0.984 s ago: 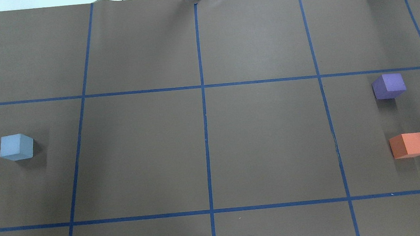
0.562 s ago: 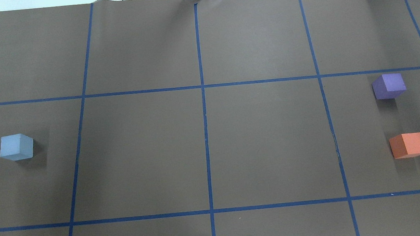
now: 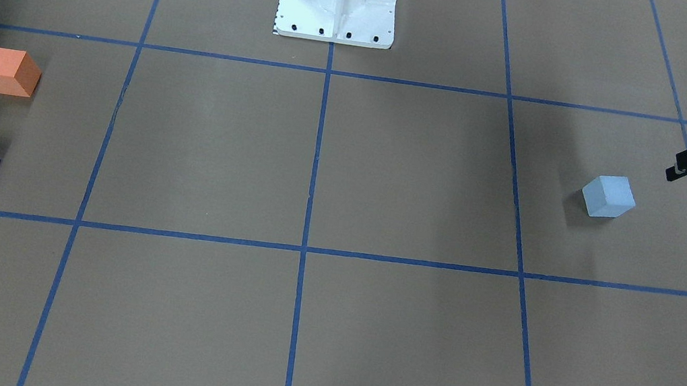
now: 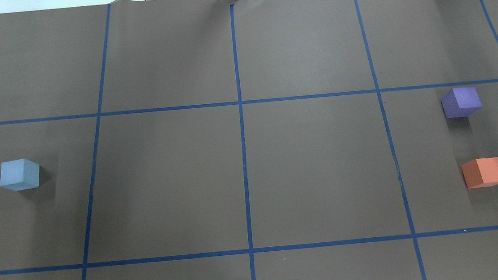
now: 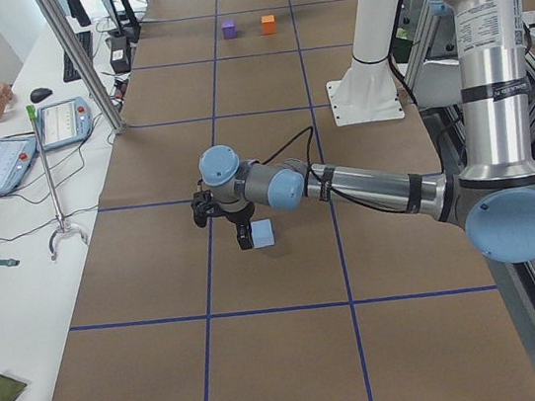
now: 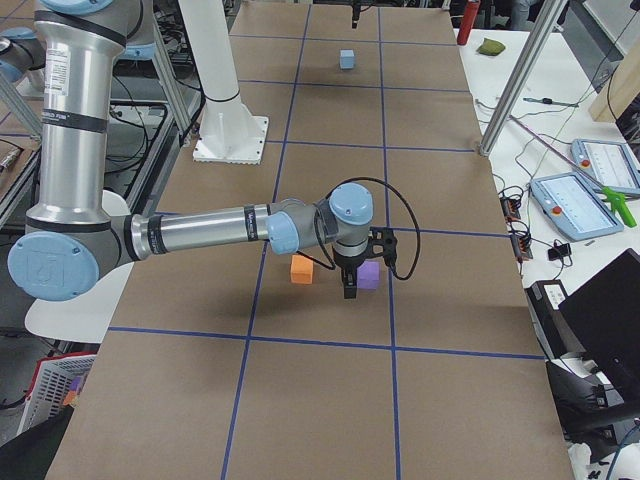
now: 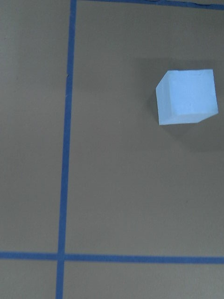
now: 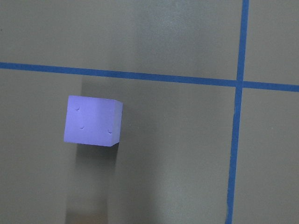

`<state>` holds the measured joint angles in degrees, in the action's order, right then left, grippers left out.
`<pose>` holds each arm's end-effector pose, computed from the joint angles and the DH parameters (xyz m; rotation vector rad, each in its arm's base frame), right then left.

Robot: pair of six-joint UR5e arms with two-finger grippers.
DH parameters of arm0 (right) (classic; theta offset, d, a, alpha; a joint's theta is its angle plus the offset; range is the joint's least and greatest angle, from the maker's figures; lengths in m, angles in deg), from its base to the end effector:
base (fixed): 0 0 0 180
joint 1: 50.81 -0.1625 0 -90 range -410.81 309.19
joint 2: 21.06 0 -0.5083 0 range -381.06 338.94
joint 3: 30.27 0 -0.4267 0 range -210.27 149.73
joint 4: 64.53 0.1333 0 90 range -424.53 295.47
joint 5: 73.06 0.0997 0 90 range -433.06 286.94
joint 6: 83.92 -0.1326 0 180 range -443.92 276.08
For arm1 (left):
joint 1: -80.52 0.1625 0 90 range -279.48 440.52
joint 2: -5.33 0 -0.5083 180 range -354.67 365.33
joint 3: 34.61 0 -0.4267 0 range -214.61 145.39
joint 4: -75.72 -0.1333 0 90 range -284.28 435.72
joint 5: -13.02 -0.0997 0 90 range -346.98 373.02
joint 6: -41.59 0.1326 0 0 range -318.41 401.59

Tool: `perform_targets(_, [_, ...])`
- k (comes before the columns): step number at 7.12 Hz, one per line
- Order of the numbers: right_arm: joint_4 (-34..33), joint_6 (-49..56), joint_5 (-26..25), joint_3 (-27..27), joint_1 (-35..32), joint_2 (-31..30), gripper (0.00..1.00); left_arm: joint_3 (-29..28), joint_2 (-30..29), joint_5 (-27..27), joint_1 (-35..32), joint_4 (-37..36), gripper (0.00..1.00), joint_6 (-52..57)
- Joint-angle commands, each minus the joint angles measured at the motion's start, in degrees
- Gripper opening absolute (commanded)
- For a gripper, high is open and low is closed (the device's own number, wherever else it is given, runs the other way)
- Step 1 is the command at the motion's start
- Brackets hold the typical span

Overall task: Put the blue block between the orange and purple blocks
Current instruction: 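Lower the left gripper onto the light blue cube and close it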

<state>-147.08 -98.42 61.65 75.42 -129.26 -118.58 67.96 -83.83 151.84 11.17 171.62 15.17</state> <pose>-0.0564 -0.4756 0.6697 0.0772 -0.8134 -0.0578 0.1562 -0.5094 0.6370 -0.0727 0.8895 0.0371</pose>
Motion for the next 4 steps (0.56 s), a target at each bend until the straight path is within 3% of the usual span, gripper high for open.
perform_targets(1, [0.0, 0.0, 0.3, 0.0, 0.3, 0.1, 1.00, -3.8, -4.3, -0.4, 5.3, 0.2, 1.00, -8.8])
perform_targets(4, [0.0, 0.1, -0.1, -1.0, 0.3, 0.6, 1.00, -4.0, -4.8, -0.9, 11.0, 1.4, 1.00, -15.9])
